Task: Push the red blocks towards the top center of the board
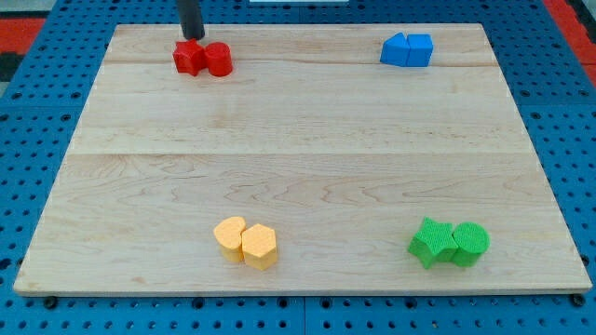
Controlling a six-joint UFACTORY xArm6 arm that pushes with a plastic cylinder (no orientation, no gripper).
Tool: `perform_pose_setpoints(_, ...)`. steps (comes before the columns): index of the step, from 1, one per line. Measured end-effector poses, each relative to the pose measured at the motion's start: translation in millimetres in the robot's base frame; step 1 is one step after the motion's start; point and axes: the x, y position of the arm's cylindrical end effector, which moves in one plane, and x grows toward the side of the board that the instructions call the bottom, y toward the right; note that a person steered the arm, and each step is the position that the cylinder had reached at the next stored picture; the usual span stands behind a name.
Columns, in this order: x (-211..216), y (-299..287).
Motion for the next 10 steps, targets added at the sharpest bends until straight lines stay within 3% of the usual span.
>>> perform_pose_setpoints(2,12.4,-45.9)
perform_pose_setpoints(3,54.8,-73.1)
perform_pose_setpoints(6,80.3,15.2)
perform_pose_setpoints(8,108.9,35.8)
perform_pose_setpoints(10,108.9,91.1)
